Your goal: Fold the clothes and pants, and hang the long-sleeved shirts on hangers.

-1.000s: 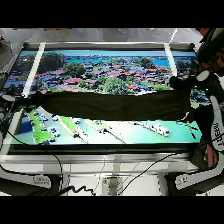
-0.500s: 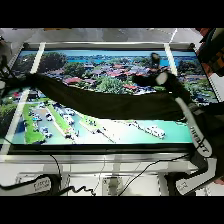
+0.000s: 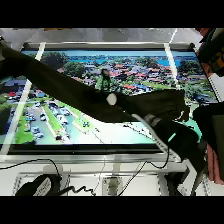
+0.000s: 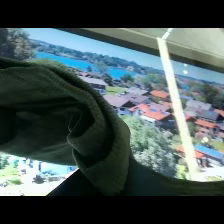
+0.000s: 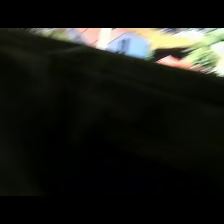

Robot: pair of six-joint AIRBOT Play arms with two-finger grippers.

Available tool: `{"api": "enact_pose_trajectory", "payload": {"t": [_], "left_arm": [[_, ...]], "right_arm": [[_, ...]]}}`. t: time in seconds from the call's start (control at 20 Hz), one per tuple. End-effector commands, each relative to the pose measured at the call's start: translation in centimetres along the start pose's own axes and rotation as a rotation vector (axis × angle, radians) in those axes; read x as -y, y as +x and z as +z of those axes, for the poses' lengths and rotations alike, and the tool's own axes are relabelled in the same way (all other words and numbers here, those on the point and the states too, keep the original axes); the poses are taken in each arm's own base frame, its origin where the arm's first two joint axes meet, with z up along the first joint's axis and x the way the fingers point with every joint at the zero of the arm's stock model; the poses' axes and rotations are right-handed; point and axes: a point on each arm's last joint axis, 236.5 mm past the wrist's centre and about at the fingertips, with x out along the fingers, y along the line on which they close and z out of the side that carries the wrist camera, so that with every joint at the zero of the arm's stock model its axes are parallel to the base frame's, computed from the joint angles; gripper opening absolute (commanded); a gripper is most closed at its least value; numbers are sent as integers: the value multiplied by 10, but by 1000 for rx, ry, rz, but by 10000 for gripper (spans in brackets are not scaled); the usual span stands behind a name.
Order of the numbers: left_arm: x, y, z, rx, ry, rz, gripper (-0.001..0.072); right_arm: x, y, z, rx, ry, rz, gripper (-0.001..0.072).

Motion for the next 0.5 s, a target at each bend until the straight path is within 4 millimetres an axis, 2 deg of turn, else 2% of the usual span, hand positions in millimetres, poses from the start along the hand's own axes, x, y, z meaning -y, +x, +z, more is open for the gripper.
{"api": "enact_pose_trajectory", "payload": {"t": [0.0, 0.1, 0.15, 0.25, 0.35, 0.45], "left_arm": [[25, -9, -11, -45, 4, -66, 34], [37, -4, -14, -55, -11, -107, 34], [45, 0, -16, -63, -21, -134, 34], [58, 15, -29, -110, -22, -176, 34], [81, 38, -54, -190, -15, -239, 34], [118, 66, -94, -307, 2, -323, 34]], "right_arm": [[-65, 20, -45, -54, 10, 102, 29], [-67, 20, -59, -96, -7, 96, 29], [-58, 18, -64, -130, -33, 69, 29], [-22, 8, -62, -206, -97, -26, 30], [28, -16, -37, -259, -123, -147, 30], [87, -57, 11, -254, -116, -274, 30]]}}
